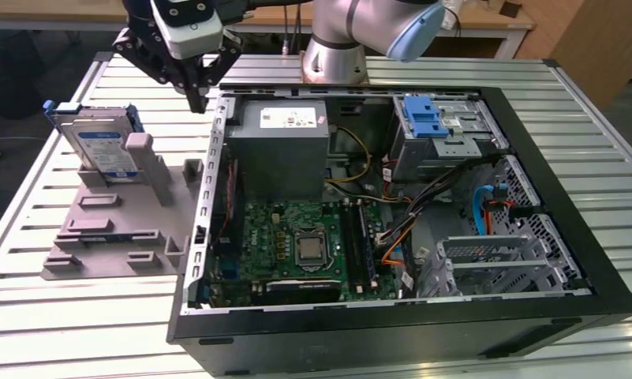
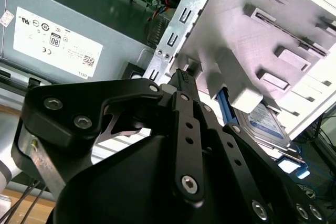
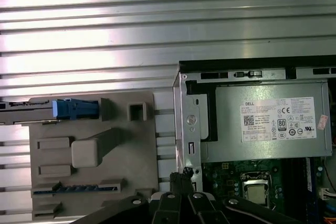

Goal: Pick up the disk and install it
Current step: 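Reach for the disk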

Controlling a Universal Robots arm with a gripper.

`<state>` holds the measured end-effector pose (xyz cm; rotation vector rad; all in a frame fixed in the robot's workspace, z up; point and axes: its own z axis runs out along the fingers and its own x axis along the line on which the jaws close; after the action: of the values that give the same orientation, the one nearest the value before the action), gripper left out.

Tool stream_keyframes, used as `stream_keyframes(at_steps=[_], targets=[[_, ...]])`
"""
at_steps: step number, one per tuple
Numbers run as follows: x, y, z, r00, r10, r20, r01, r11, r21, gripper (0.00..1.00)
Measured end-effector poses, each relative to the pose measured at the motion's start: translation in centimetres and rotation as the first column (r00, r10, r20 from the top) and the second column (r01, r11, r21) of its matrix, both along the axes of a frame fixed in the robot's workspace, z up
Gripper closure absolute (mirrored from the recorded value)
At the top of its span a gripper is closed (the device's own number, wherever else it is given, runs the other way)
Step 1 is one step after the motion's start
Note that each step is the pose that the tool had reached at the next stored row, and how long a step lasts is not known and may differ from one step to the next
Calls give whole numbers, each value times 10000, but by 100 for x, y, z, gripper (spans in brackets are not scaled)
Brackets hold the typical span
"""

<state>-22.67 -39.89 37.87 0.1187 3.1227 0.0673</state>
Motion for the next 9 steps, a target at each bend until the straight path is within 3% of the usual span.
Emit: stream_keyframes(at_steps=[9], targets=[[-28, 0, -6, 10000, 0, -1, 0, 10000, 0, 89]])
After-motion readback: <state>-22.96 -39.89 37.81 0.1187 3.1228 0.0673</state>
